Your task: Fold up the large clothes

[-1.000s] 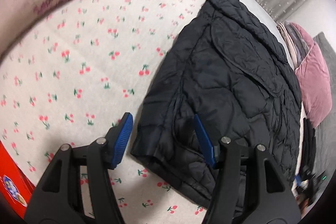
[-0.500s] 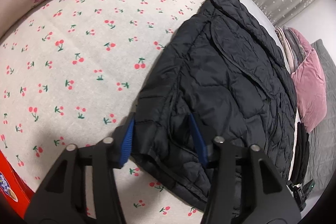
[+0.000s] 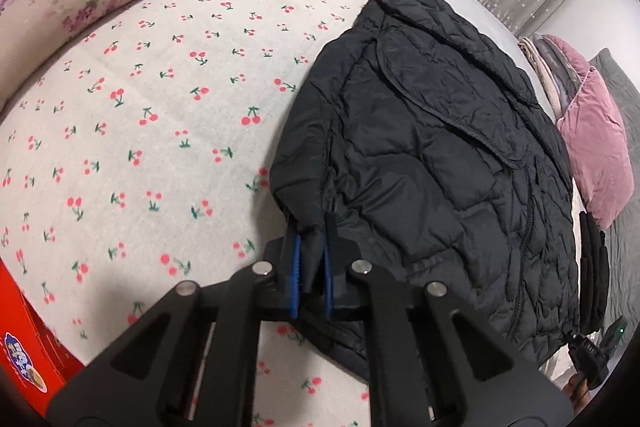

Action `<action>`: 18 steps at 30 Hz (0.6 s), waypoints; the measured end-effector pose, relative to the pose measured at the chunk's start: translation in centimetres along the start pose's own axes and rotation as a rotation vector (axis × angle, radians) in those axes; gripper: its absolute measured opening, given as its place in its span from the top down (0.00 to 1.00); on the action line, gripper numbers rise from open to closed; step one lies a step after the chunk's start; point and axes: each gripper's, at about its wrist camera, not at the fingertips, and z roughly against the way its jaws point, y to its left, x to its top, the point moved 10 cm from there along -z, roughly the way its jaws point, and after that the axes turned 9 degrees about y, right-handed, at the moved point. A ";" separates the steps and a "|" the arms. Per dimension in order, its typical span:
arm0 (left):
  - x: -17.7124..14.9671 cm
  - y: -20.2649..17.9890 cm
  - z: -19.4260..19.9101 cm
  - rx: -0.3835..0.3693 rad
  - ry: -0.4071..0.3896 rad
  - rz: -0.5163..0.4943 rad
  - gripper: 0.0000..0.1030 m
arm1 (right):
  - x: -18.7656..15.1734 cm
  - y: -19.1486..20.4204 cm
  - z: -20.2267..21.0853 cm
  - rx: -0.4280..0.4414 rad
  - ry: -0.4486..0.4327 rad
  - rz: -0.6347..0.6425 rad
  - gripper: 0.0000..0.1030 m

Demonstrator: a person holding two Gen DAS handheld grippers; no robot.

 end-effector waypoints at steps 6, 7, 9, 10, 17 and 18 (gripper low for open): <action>-1.8 -1.1 1.9 -0.031 -0.017 -0.013 0.90 | 1.0 -1.4 2.1 -0.039 -0.107 -0.077 0.94; -2.3 -1.2 2.5 -0.030 -0.032 -0.017 0.90 | 1.0 -1.1 2.3 -0.029 -0.116 -0.083 0.95; -2.7 -1.2 3.4 -0.018 -0.060 -0.025 0.90 | 0.8 -0.5 2.8 -0.009 -0.129 -0.061 0.95; -2.9 -1.1 3.8 -0.018 -0.069 -0.023 0.90 | 0.8 -0.1 2.8 -0.009 -0.130 -0.047 0.95; -2.9 -0.4 3.4 -0.017 -0.047 -0.004 0.65 | 0.3 -0.7 1.9 -0.037 -0.054 -0.032 0.82; -2.7 -0.1 3.3 -0.021 -0.047 0.000 0.61 | 0.2 -0.9 2.0 -0.039 -0.054 -0.041 0.81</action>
